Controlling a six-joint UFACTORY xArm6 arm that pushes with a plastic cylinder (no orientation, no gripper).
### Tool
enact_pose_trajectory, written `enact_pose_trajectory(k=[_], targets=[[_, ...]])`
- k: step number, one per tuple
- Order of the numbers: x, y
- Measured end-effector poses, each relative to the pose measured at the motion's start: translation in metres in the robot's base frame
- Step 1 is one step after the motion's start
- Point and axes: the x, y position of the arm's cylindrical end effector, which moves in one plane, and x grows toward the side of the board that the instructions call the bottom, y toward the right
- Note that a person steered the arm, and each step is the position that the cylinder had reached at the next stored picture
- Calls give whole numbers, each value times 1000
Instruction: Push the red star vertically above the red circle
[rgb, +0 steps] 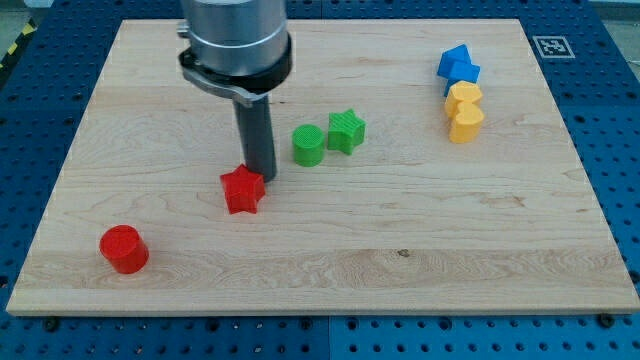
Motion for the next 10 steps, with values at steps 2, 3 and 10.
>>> enact_pose_trajectory(k=[2,3,10], targets=[[31,49],[33,17],[8,-94]])
